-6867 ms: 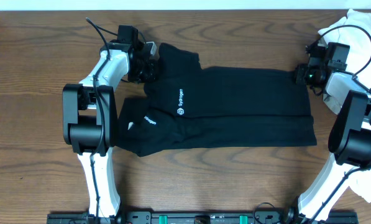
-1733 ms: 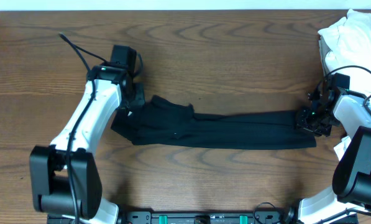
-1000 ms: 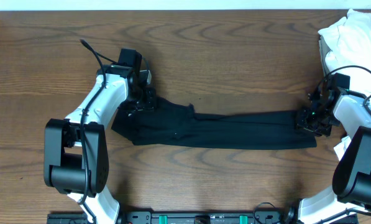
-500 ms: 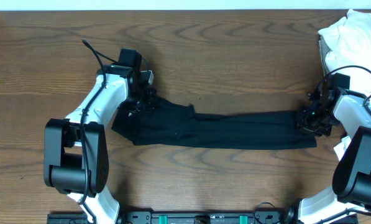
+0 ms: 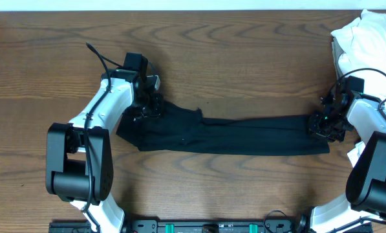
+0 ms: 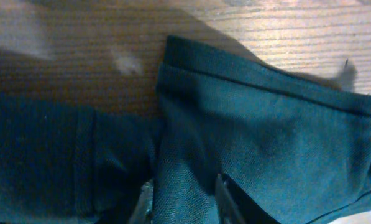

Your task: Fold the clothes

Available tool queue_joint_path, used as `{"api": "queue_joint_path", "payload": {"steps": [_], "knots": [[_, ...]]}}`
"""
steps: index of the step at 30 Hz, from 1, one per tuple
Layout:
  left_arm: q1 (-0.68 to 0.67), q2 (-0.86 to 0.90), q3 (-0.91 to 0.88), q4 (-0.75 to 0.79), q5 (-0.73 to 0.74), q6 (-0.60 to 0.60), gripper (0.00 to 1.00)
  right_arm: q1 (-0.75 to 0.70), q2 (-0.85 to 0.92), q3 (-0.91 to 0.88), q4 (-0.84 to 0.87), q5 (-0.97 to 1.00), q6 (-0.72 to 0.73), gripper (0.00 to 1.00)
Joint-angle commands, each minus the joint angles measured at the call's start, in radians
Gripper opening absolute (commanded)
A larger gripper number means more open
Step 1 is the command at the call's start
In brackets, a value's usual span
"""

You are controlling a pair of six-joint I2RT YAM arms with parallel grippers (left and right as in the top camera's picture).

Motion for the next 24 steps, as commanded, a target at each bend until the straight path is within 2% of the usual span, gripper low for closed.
{"api": "queue_joint_path", "payload": {"steps": [1,3,6,12,20,24], "knots": [[0.002,0.015,-0.014,0.007,0.014,0.013,0.22,-0.013,0.007,-0.009,0.003,0.051,0.013,0.28],[0.0,0.015,-0.014,0.011,0.014,0.013,0.14,-0.013,0.007,-0.009,0.002,0.051,0.013,0.28],[0.0,0.015,-0.014,0.02,0.016,0.017,0.06,-0.013,0.007,-0.009,0.002,0.051,0.013,0.29],[0.0,0.001,0.045,0.023,0.134,0.04,0.06,-0.013,0.006,-0.007,0.018,0.037,0.02,0.25],[0.0,-0.072,0.165,0.039,0.144,0.042,0.06,-0.013,-0.021,0.167,-0.044,-0.032,0.02,0.37],[0.0,-0.077,0.169,0.044,0.144,0.042,0.1,-0.012,-0.022,0.269,-0.119,-0.031,0.009,0.38]]}}
